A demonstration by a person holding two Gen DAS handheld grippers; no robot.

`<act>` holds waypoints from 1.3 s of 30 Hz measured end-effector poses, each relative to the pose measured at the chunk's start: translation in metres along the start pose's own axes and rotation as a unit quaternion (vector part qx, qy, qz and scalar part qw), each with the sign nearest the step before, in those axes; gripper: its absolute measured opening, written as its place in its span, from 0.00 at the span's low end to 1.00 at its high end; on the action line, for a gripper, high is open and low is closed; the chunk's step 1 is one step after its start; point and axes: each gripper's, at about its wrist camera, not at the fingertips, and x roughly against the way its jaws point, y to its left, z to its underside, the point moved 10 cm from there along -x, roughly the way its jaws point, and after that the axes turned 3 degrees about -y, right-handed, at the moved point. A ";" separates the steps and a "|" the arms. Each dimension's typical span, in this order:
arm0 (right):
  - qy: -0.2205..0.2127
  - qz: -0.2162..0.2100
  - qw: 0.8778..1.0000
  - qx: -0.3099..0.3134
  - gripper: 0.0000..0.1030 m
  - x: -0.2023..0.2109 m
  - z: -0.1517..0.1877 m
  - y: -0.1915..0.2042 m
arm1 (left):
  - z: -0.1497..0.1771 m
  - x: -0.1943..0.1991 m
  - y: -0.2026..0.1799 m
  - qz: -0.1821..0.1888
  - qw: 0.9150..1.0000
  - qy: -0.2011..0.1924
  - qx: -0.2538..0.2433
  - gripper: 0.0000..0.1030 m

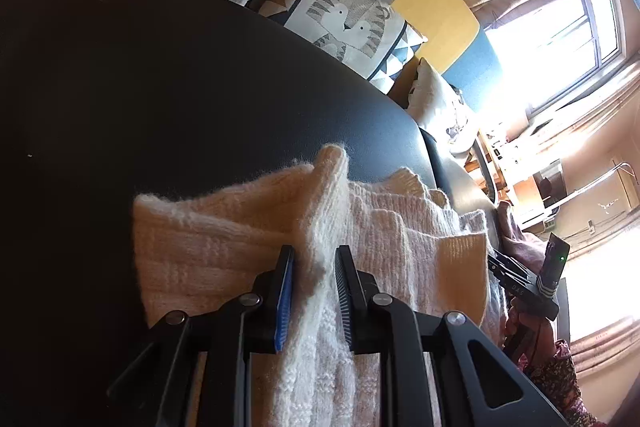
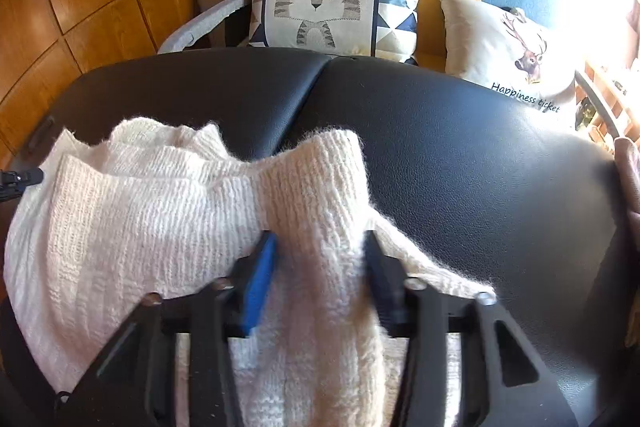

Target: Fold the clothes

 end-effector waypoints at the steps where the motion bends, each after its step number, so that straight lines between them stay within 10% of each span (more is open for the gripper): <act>1: -0.002 0.000 1.000 -0.001 0.18 0.000 -0.001 0.000 | 0.000 -0.002 0.001 -0.007 1.000 0.000 -0.002 0.19; 14: -0.083 -0.040 0.985 -0.145 0.11 0.032 -0.030 -0.032 | -0.017 0.055 0.002 -0.022 0.992 -0.119 -0.026 0.03; 19: -0.031 -0.039 0.981 -0.186 0.13 0.000 -0.011 -0.043 | -0.018 0.060 0.033 -0.034 0.989 -0.139 0.036 0.03; 24: -0.077 0.011 0.985 -0.151 0.31 0.021 -0.016 -0.033 | 0.005 0.042 0.032 -0.021 0.992 -0.117 0.042 0.08; 28: -0.113 -0.044 0.986 -0.113 0.48 0.048 -0.035 0.018 | 0.018 0.029 0.018 -0.038 0.994 -0.098 0.019 0.17; 34: -0.042 -0.115 0.993 0.003 0.48 0.029 -0.024 0.120 | 0.019 0.024 0.020 -0.119 0.988 -0.096 -0.010 0.17; 39: 0.014 -0.070 0.995 0.071 0.48 -0.009 -0.008 0.163 | 0.019 0.021 0.024 -0.143 0.985 -0.099 -0.005 0.17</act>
